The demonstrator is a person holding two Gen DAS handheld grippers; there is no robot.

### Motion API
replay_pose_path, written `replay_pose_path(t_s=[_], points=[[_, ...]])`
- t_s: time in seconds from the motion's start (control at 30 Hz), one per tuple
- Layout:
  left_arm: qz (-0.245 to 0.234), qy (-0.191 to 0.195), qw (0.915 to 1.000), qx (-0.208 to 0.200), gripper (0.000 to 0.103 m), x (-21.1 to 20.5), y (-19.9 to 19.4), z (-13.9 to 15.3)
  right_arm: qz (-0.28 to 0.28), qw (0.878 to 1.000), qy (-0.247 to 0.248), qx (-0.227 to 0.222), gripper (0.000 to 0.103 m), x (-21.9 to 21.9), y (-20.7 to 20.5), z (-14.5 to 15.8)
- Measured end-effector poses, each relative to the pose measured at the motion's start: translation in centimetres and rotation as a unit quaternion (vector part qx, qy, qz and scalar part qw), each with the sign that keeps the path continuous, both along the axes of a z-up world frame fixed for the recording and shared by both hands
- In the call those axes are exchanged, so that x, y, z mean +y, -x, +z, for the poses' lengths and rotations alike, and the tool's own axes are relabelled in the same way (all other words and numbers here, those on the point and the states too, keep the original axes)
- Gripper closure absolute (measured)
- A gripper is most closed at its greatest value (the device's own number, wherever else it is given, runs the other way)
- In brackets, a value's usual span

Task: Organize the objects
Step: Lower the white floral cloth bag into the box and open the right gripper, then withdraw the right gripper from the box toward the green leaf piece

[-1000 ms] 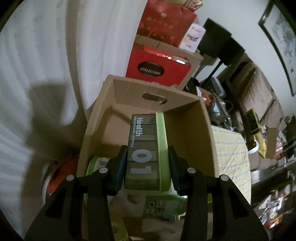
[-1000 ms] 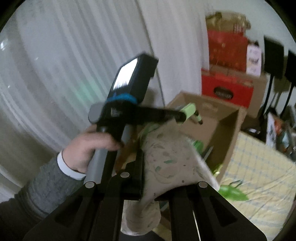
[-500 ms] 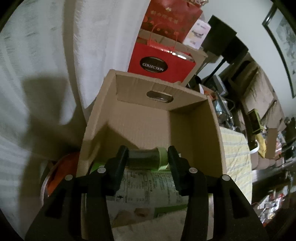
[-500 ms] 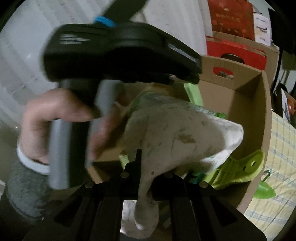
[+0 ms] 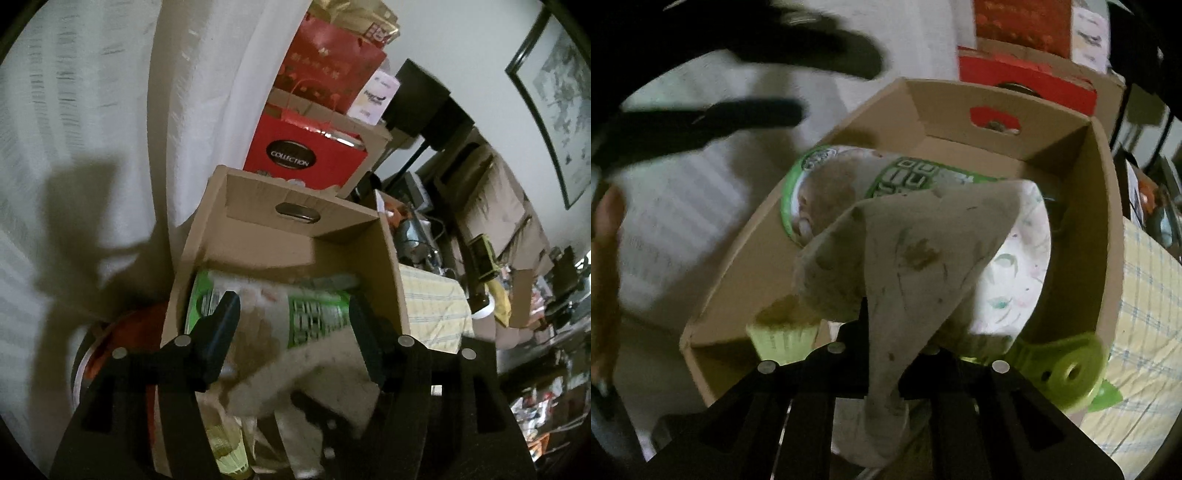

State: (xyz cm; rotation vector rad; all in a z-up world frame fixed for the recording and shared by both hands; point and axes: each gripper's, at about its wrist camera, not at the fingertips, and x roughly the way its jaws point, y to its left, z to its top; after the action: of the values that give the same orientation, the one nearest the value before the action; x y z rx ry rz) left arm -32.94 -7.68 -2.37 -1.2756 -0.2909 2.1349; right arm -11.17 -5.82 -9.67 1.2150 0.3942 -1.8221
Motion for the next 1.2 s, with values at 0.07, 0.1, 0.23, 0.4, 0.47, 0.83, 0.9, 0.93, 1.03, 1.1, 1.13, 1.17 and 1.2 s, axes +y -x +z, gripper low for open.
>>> replay_pose_path(t_s=[0.07, 0.1, 0.23, 0.4, 0.47, 0.83, 0.9, 0.93, 1.03, 1.1, 1.13, 1.17, 1.2], points=[[0.008, -0.014, 0.9999, -0.003, 0.043, -0.5, -0.1, 0.3, -0.011, 1.000, -0.006, -0.001, 0.093, -0.4, 0.7, 0.1], [0.007, -0.018, 0.9998, -0.006, 0.043, -0.7, -0.1, 0.3, -0.011, 1.000, -0.010, 0.003, 0.090, -0.4, 0.5, 0.3], [0.007, -0.020, 0.9998, -0.003, 0.043, -1.1, -0.2, 0.7, -0.002, 1.000, 0.011, -0.008, 0.070, 0.6, -0.3, 1.3], [0.006, -0.020, 0.9998, -0.007, 0.043, -1.3, -0.6, 0.6, 0.009, 0.999, 0.023, 0.023, 0.060, 2.7, -2.0, 3.3], [0.001, -0.015, 0.9998, -0.010, 0.043, -1.1, -1.0, 0.3, 0.012, 0.999, 0.033, 0.028, 0.059, 3.9, -2.0, 4.0], [-0.066, 0.005, 0.9976, -0.019, 0.043, 1.7, -6.0, -1.9, -0.031, 0.995, 0.066, 0.069, 0.054, 9.7, -1.9, 8.6], [-0.075, 0.006, 0.9970, -0.017, 0.043, 2.4, -6.9, -2.1, -0.051, 0.993, 0.065, 0.082, 0.054, 10.9, -1.4, 9.1], [-0.077, 0.008, 0.9969, -0.015, 0.043, 2.8, -7.3, -2.1, -0.061, 0.992, 0.064, 0.086, 0.054, 11.4, -1.2, 9.3], [-0.086, 0.029, 0.9959, -0.004, 0.043, 4.2, -8.3, -2.6, -0.086, 0.991, 0.062, 0.085, 0.054, 12.8, -0.2, 9.2], [-0.093, 0.054, 0.9942, 0.007, 0.043, 5.2, -8.9, -3.0, -0.098, 0.990, 0.062, 0.079, 0.054, 13.4, 0.6, 8.8], [-0.094, 0.075, 0.9927, 0.017, 0.043, 5.8, -9.2, -3.3, -0.102, 0.990, 0.063, 0.077, 0.054, 13.6, 0.9, 8.7], [-0.094, 0.100, 0.9903, 0.026, 0.043, 6.3, -9.4, -3.8, -0.105, 0.990, 0.064, 0.074, 0.054, 13.8, 1.0, 8.5], [-0.096, 0.117, 0.9881, 0.029, 0.043, 6.7, -9.4, -4.2, -0.107, 0.989, 0.065, 0.072, 0.054, 14.3, 0.8, 8.5]])
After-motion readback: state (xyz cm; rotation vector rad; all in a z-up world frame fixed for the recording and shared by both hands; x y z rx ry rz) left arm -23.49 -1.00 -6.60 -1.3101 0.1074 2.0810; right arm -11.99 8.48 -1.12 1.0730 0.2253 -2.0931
